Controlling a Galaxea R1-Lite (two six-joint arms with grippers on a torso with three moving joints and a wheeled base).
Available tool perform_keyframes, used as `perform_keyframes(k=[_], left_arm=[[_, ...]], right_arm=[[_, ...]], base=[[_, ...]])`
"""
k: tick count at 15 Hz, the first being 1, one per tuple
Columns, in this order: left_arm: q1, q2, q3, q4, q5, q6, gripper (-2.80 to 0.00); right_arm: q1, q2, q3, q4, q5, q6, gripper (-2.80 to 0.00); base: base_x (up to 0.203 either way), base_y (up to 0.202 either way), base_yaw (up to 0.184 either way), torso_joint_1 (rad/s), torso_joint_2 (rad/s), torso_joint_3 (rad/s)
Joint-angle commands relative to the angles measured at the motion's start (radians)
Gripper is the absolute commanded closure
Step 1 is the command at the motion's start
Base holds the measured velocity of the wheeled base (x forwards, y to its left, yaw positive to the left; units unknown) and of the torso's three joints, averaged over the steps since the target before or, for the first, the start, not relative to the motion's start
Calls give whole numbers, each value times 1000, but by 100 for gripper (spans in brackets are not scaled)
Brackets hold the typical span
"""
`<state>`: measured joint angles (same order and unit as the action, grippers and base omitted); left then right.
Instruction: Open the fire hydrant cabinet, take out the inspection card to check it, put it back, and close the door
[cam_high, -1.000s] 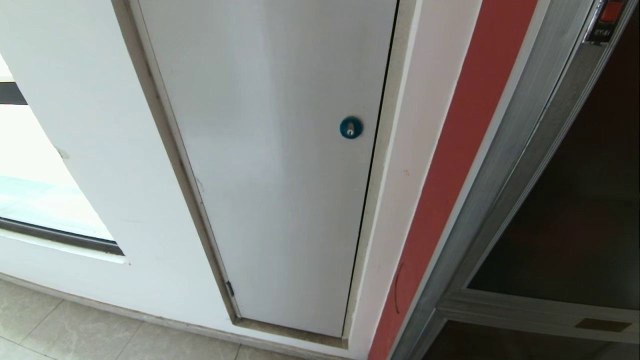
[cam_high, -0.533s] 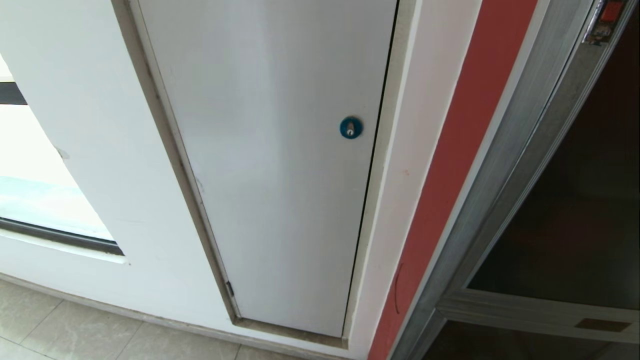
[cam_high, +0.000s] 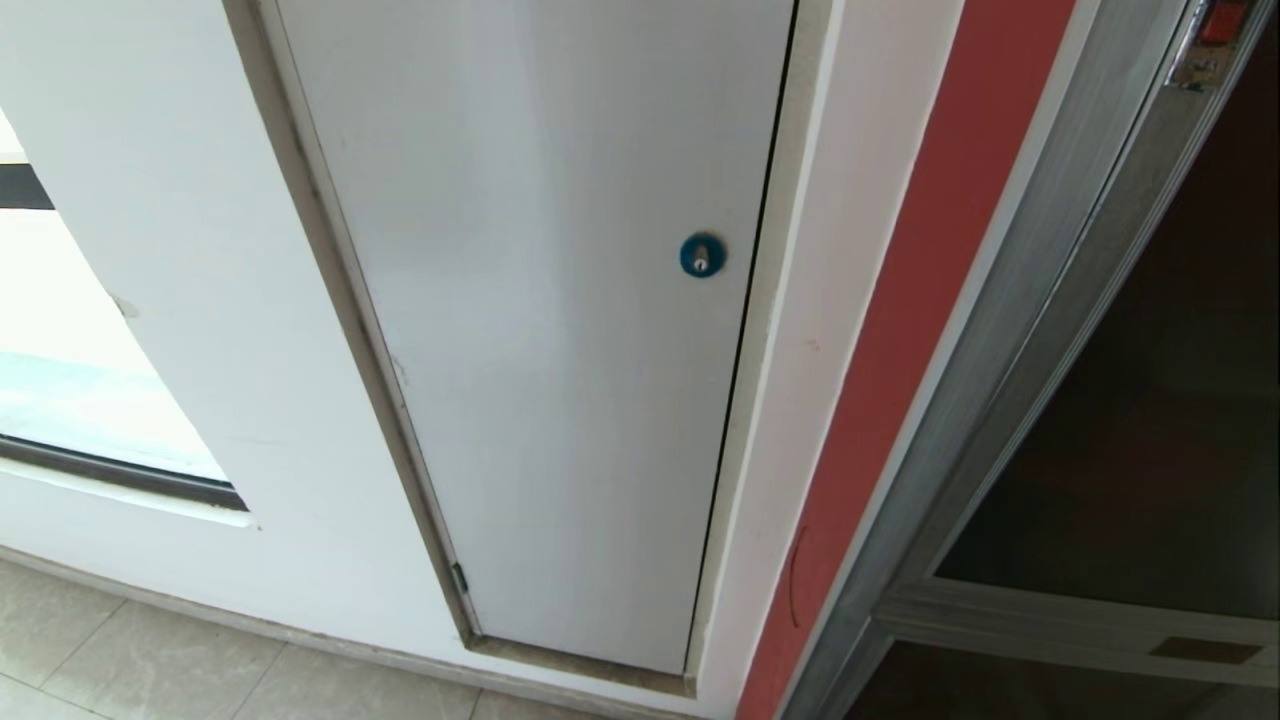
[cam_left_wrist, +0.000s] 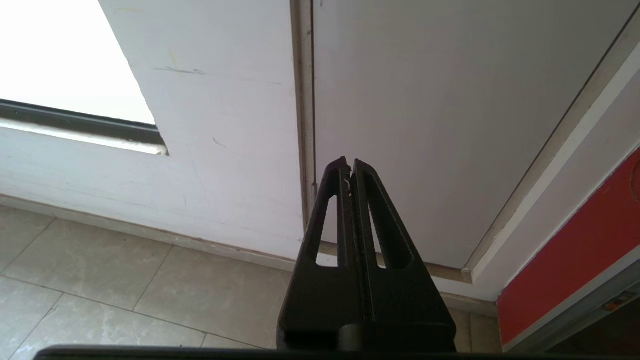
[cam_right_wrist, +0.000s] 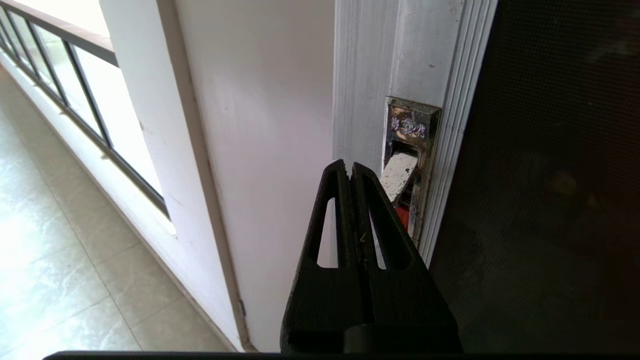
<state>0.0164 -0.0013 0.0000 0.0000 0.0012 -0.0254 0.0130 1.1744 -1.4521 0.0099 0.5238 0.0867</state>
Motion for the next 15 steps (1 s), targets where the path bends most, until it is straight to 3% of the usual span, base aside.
perform_keyframes(k=[1,15], left_arm=[[0,1,0,0,0,-1,0],[0,1,0,0,0,-1,0]], right_arm=[[1,39,-20,1,0,1,0],[-2,96,-28,-7,-33,-4,0]], base=[[0,0,0,0,0,0],[0,0,0,0,0,0]])
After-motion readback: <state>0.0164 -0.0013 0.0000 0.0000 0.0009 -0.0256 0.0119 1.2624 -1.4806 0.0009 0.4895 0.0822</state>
